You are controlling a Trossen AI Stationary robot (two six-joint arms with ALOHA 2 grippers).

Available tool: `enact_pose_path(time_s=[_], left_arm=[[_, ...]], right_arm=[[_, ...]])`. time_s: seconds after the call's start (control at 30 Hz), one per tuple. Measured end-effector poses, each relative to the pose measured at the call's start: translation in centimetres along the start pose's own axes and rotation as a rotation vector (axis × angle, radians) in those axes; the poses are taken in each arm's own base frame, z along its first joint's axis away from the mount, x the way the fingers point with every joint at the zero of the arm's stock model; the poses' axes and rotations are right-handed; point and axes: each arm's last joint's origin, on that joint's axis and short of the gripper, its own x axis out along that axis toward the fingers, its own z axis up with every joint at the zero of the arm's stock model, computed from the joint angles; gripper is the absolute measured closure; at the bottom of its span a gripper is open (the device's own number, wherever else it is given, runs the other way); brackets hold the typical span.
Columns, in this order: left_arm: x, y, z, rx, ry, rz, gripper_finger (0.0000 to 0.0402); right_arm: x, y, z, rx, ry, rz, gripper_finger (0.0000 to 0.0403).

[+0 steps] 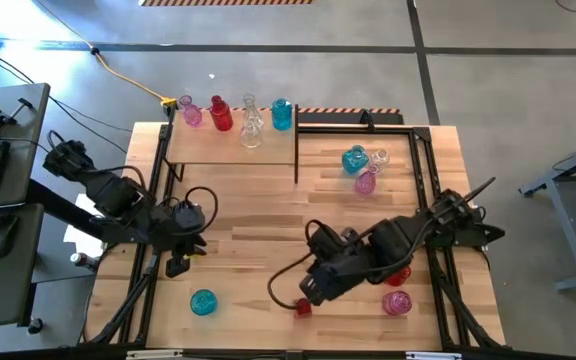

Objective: Sort vases onto shelf
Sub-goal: Put the bottom blue vase on the shelf aligned with the other blue vase

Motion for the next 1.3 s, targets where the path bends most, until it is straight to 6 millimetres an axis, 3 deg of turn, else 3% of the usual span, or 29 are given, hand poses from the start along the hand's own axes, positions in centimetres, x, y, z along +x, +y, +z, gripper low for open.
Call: enact_pose_path(time_s=[0.43, 0.9, 1.1, 1.3], left_arm=[[0.0, -0.1, -0.1, 0.002, -0.013, 0.009, 0.0298], [-0.5, -1.7, -1.8, -0.049, 0.028, -0.050, 0.0298], [-0.5, -2.3, -2.5, -0.078, 0.051, -0.065, 0.0298], [0.7, -3.8, -3.4, -0.073, 0.109, -0.045, 0.0298]], right_arm=[[0.2, -0.1, 0.4, 0.032, -0.030, -0.011, 0.0272], [4.6, 1.8, -0.6, -0.013, 0.081, 0.014, 0.0272], [4.8, 2.0, -0.6, -0.011, 0.094, 0.029, 0.0272], [4.9, 2.0, -0.6, -0.012, 0.094, 0.028, 0.0272]])
